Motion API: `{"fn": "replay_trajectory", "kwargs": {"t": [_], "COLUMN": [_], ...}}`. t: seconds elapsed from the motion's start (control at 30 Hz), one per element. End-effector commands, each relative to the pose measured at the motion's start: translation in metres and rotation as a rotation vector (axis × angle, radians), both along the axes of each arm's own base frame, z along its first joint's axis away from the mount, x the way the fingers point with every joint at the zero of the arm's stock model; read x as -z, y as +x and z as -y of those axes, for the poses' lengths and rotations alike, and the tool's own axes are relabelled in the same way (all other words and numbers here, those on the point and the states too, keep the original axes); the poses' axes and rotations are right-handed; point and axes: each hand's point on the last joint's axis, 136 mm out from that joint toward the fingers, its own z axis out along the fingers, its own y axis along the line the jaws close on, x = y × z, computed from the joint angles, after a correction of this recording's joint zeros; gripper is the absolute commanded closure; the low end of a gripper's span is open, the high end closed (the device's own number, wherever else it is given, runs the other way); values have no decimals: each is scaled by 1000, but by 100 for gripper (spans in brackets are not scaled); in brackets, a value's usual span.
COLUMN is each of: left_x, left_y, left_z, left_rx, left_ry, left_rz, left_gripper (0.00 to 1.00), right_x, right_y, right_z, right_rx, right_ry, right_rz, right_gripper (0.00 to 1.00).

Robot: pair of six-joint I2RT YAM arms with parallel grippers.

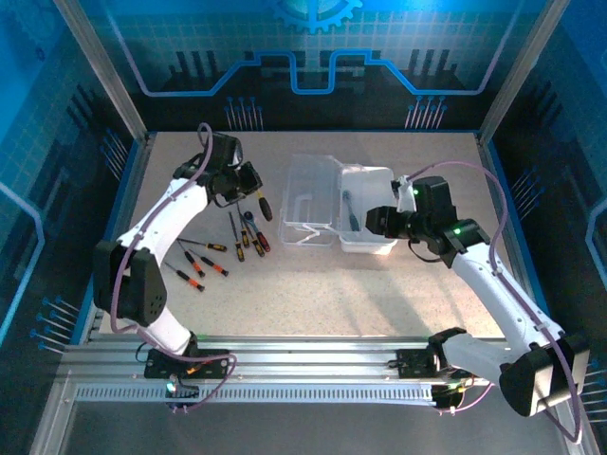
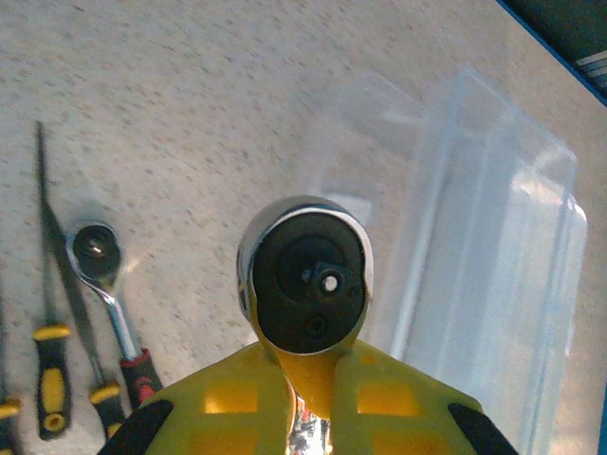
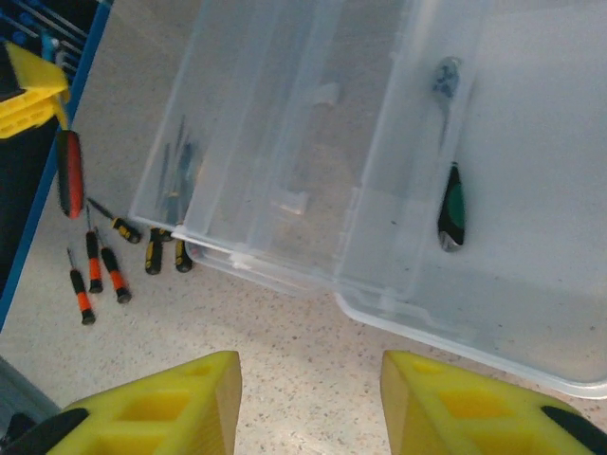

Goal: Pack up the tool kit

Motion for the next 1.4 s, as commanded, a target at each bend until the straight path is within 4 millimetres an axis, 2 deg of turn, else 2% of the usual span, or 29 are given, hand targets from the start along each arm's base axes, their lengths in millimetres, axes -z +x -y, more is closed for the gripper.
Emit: {"fn": "replay_trajectory", "kwargs": {"t": [0.0, 0.17, 0.3, 0.47, 0.63, 0.9, 1.1, 1.37], "left_x": [-19, -39, -42, -33, -31, -38, -40, -56], "left_y": [-5, -2, 5, 6, -2, -18, -25, -25], "left_z": [21, 46, 66, 88, 106, 117, 119, 120], "left_rx": [94, 162, 213, 242, 263, 278, 283, 288], "left_ry": [-6, -39, -96, -178, -280, -378, -408, -425], "left_rz": [95, 170, 186, 174, 156, 158, 156, 188], "left_gripper": [100, 99, 99, 99, 100, 100, 100, 100], "right_x": [-17, -36, -45, -42, -31, -5, 3, 15], "right_y": [-4, -2, 0, 3, 14, 43, 46, 50], "right_z": [-21, -54, -84, -119, -147, -149, -149, -137], "right_rx": [-92, -156, -215, -283, -312, -264, -281, -222], "right_ry": [14, 52, 96, 150, 160, 44, 20, -25], "right_rz": [15, 56, 70, 47, 24, -12, -67, -89], "right_gripper": [52, 47, 43, 34, 31, 32, 40, 41]}}
